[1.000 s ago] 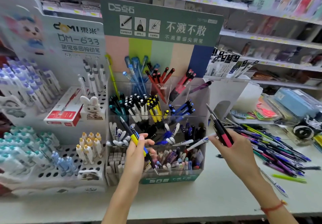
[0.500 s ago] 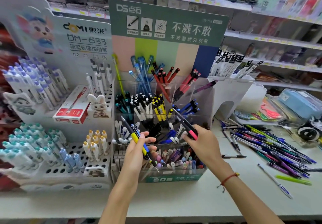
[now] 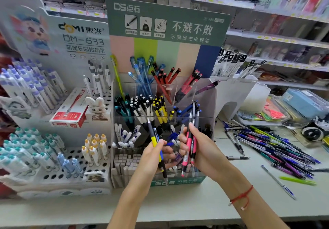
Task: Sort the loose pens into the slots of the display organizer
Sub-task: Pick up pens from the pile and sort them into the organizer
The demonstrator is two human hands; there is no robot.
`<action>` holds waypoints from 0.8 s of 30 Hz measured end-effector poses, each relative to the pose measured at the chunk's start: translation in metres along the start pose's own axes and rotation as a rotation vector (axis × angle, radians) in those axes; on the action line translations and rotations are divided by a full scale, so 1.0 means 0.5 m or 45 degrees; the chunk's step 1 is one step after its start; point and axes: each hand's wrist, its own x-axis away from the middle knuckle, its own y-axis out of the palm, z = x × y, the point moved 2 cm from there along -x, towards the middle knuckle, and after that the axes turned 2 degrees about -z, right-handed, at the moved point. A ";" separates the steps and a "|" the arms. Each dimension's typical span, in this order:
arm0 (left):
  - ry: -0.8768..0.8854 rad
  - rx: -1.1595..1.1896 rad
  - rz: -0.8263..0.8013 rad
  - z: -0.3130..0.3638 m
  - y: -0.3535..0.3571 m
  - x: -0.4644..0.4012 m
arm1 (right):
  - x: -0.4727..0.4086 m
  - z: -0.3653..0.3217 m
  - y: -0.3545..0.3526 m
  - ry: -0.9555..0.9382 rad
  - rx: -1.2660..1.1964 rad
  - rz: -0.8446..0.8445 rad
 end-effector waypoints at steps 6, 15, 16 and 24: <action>-0.109 -0.184 -0.219 -0.003 0.014 0.010 | -0.031 0.018 0.008 -0.155 0.296 0.315; 0.021 -0.494 -0.207 0.004 0.011 0.004 | -0.031 0.011 0.014 -0.126 0.853 0.397; 0.032 -0.501 -0.211 0.004 0.011 0.003 | -0.030 0.010 0.013 -0.120 0.863 0.392; 0.169 -0.502 -0.073 0.021 0.028 0.006 | -0.029 0.012 0.017 -0.116 0.860 0.314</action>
